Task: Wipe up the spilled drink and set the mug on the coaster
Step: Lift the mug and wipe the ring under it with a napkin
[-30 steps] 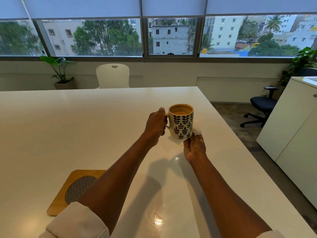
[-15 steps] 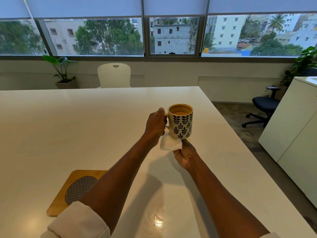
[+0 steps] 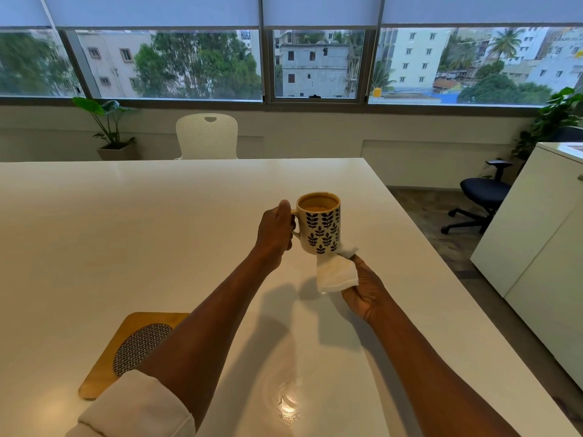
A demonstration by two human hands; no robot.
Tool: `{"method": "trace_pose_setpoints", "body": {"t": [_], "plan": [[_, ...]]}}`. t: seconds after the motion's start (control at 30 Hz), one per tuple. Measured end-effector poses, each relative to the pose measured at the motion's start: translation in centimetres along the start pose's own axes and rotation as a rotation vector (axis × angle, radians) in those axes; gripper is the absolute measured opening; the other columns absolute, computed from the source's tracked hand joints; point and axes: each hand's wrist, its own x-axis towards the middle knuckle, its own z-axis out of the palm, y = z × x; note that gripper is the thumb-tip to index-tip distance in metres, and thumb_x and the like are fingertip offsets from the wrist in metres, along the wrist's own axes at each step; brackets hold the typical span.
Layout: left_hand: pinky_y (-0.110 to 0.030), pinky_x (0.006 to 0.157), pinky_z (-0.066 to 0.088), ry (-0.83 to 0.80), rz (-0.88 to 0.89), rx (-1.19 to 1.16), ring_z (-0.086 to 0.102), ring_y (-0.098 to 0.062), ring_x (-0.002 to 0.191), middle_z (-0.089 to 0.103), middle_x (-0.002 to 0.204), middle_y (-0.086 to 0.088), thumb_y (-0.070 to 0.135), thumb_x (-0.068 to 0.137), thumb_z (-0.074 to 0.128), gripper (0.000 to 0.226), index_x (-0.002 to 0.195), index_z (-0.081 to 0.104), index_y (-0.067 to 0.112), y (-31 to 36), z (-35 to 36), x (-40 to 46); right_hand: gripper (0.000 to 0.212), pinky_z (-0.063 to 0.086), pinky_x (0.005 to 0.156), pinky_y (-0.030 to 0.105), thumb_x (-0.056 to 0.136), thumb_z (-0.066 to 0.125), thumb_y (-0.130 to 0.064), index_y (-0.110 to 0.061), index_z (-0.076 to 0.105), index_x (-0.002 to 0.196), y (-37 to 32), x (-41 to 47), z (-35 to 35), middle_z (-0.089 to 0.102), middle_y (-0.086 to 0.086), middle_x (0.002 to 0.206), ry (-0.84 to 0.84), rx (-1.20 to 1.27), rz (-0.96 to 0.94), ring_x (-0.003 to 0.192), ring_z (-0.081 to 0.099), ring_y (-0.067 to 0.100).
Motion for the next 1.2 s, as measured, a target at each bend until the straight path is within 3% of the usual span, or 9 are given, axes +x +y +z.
{"method": "trace_pose_setpoints", "body": {"t": [0.17,0.3,0.37,0.47,0.53,0.6,0.7,0.9,1.2], "plan": [[-0.022,0.042,0.028,-0.025,-0.007,-0.006,0.029,-0.01,0.044,0.038,0.056,0.0,0.032,0.103,0.03,0.045,0.062,0.039,0.015,0.0,0.4,-0.1,0.014,0.056,0.083,0.042,0.092,0.058,-0.005,-0.007,0.066,0.104,-1.0,0.8,0.3,0.073,0.013,0.098,0.114,0.0,-0.14,0.09,0.07,0.026],[-0.022,0.041,0.028,-0.019,0.002,-0.018,0.029,-0.009,0.042,0.037,0.053,0.002,0.033,0.103,0.03,0.046,0.062,0.039,0.015,-0.1,0.0,0.0,0.026,0.059,0.081,0.037,0.093,0.055,0.004,-0.001,0.061,0.118,-3.0,2.0,0.0,0.072,0.012,0.096,0.267,-0.148,-0.256,0.087,0.07,0.023],[-0.022,0.041,0.027,-0.011,0.004,-0.03,0.028,-0.008,0.04,0.036,0.051,0.003,0.032,0.103,0.03,0.046,0.061,0.038,0.015,-0.3,-0.5,0.2,0.033,0.057,0.087,0.038,0.09,0.062,0.002,0.0,0.062,0.123,-4.1,2.9,-0.8,0.069,0.014,0.105,0.436,-0.457,-0.325,0.09,0.068,0.025],[-0.022,0.041,0.026,0.01,0.01,-0.029,0.027,-0.007,0.037,0.036,0.05,0.004,0.031,0.103,0.03,0.047,0.06,0.038,0.015,-0.7,-1.2,0.6,0.023,0.058,0.084,0.041,0.088,0.067,-0.007,-0.005,0.072,0.11,-4.7,4.0,-2.1,0.073,0.015,0.105,0.556,-1.07,-0.451,0.081,0.07,0.025],[-0.022,0.041,0.027,0.027,0.009,-0.008,0.028,-0.007,0.038,0.037,0.052,0.003,0.031,0.104,0.03,0.046,0.061,0.038,0.016,-1.0,-1.5,0.8,0.018,0.055,0.084,0.041,0.091,0.062,-0.017,-0.007,0.076,0.098,-4.2,4.3,-2.4,0.074,0.018,0.1,0.543,-1.43,-0.51,0.09,0.068,0.035],[-0.022,0.041,0.027,0.036,0.01,0.009,0.029,-0.009,0.04,0.037,0.053,0.002,0.032,0.104,0.03,0.046,0.062,0.039,0.016,-1.4,-1.8,1.1,0.028,0.048,0.071,0.034,0.095,0.055,-0.023,-0.006,0.076,0.087,-3.1,4.4,-2.7,0.074,0.02,0.092,0.499,-1.703,-0.516,0.088,0.067,0.038],[-0.022,0.04,0.028,0.045,0.016,0.035,0.031,-0.01,0.042,0.038,0.055,0.001,0.033,0.104,0.029,0.047,0.063,0.04,0.015,-2.0,-2.1,1.5,0.019,0.05,0.067,0.035,0.086,0.055,-0.01,0.0,0.072,0.087,-1.4,4.6,-3.4,0.071,0.019,0.095,0.399,-1.945,-0.51,0.085,0.067,0.036],[-0.022,0.04,0.028,0.066,0.031,0.058,0.032,-0.011,0.042,0.039,0.056,0.001,0.033,0.104,0.029,0.047,0.062,0.04,0.015,-2.9,-2.7,2.4,0.02,0.056,0.074,0.04,0.089,0.056,-0.006,-0.002,0.064,0.106,-0.7,5.4,-3.2,0.06,0.013,0.106,0.435,-2.136,-0.585,0.098,0.06,0.032],[-0.021,0.039,0.028,0.083,0.006,0.033,0.031,-0.008,0.041,0.04,0.055,0.002,0.034,0.104,0.03,0.048,0.062,0.04,0.014,-4.2,-3.1,3.8,0.049,0.052,0.085,0.039,0.091,0.045,0.002,-0.018,0.047,0.136,-1.6,8.5,-3.6,0.054,0.011,0.118,0.428,-2.221,-0.585,0.109,0.052,0.03]]}}
